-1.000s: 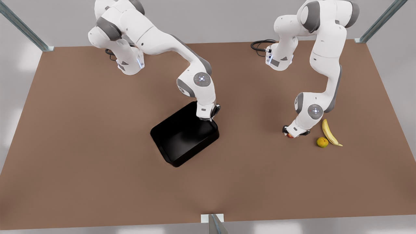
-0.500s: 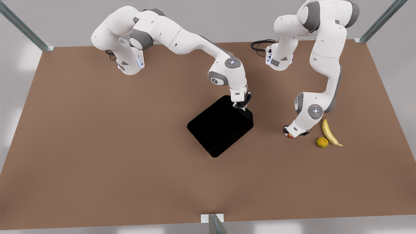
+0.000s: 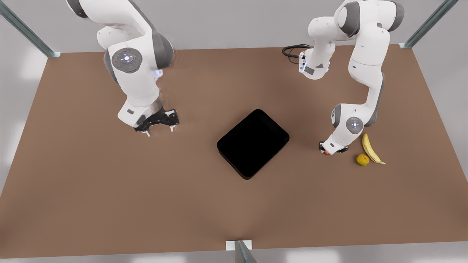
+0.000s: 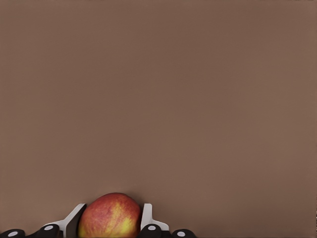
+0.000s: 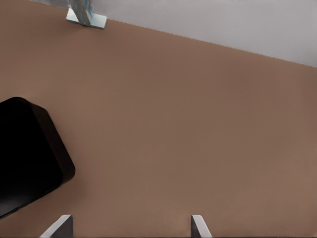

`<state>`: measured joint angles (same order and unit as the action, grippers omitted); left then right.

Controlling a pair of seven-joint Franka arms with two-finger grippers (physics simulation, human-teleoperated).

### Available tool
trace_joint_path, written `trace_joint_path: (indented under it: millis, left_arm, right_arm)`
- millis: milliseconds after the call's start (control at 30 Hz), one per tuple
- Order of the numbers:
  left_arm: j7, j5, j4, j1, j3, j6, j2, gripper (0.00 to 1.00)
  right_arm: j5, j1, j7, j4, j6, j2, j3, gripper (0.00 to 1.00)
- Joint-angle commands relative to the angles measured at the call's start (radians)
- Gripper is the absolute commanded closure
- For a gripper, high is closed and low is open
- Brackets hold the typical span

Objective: Place the storage box in the middle with the right arm, and place the apple in the storage box with the left arm

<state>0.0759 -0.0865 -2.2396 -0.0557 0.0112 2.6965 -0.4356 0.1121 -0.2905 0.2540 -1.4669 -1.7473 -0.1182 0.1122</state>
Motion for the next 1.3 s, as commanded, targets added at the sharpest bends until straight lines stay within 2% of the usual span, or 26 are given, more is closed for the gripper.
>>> trace_joint_path:
  millis: [0,33,67,533,733,900,1267]
  left_arm:
    - [0.001,0.005,0.000,0.001,-0.001,0.000,0.000,0.36]
    - [0.001,0.005,0.000,-0.001,-0.001,0.000,-0.003,0.36]
    - [0.001,0.005,0.000,-0.001,0.001,0.000,-0.005,0.36]
    - [0.001,0.005,0.000,0.001,-0.001,0.002,-0.002,0.38]
    - [0.001,0.007,-0.003,0.008,-0.001,-0.001,0.009,0.35]
    - [0.001,0.011,-0.008,0.007,-0.002,-0.007,0.023,0.35]
    - [-0.016,0.067,-0.032,-0.045,-0.022,-0.095,0.167,0.35]
  right_arm:
    - [0.000,0.034,-0.019,0.000,0.000,0.014,0.024,0.00]
    - [-0.003,0.134,-0.061,-0.006,0.003,0.051,0.083,0.00]
    - [-0.002,0.152,-0.055,0.007,0.034,0.061,0.093,0.00]
    - [0.001,0.116,-0.042,0.037,0.043,0.022,0.101,0.00]
    - [0.001,0.105,-0.048,0.034,0.046,0.014,0.101,0.00]
    - [0.001,0.083,-0.042,0.039,0.043,0.000,0.101,0.00]
    - [0.000,0.090,-0.051,0.043,0.046,0.000,0.099,0.00]
